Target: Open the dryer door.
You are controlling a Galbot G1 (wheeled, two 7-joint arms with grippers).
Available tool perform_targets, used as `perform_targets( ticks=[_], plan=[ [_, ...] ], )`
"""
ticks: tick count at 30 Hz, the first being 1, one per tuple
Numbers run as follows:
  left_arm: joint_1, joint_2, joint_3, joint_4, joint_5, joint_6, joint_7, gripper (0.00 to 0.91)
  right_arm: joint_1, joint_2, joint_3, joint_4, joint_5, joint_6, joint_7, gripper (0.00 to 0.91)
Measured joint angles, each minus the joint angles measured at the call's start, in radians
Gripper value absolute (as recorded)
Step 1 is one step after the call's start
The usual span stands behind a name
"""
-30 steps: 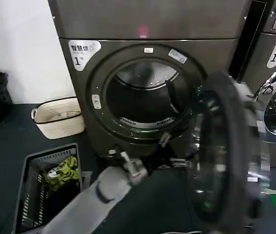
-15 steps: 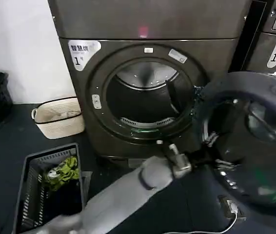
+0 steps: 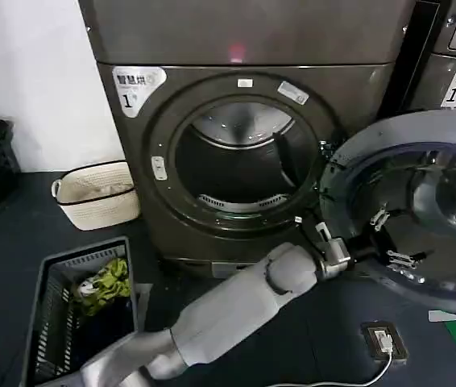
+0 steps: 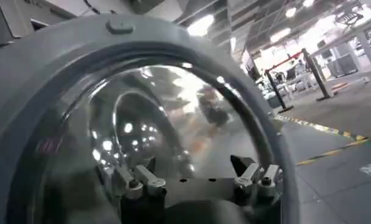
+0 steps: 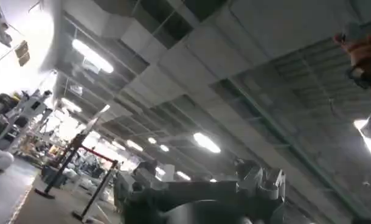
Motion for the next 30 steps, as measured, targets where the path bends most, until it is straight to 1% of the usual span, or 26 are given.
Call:
perform_targets(
  ticks=[6,7,8,10,14,19,22,25,30],
  plan=[
    [0.009,0.016,-0.006,-0.016,0.002,0.012,0.004,0.907,0.0,-0.022,-0.002,-0.017,0.003,0.008,-0.018,0.907],
    [0.015,0.023,-0.007,-0.023,0.003,0.015,0.007,0.907,0.001,-0.025,-0.002,-0.016,0.012,0.0,-0.028,0.907],
    [0.024,0.033,-0.011,-0.036,0.003,0.021,0.015,0.907,0.004,-0.028,-0.003,-0.013,0.028,-0.021,-0.042,0.907],
    [0.047,0.065,-0.019,-0.073,0.001,0.037,0.024,0.907,0.009,-0.038,-0.005,-0.003,0.036,-0.043,-0.06,0.907],
    [0.116,0.174,-0.033,-0.214,0.003,0.06,0.047,0.907,0.008,-0.063,-0.02,-0.012,0.055,-0.045,-0.066,0.907],
    [0.216,0.368,-0.068,-0.403,-0.001,0.049,0.065,0.907,0.018,-0.086,-0.058,-0.019,0.062,-0.044,-0.062,0.907],
    [0.277,0.477,-0.099,-0.502,0.003,0.012,0.083,0.907,0.027,-0.102,-0.08,-0.031,0.063,-0.045,-0.065,0.907],
    [0.337,0.583,-0.138,-0.586,0.069,-0.044,0.107,0.907,0.032,-0.125,-0.1,-0.046,0.062,-0.044,-0.069,0.907],
    [0.454,0.776,-0.244,-0.674,0.171,-0.152,0.128,0.907,0.051,-0.159,-0.148,-0.06,0.059,-0.043,-0.079,0.907]
  ],
)
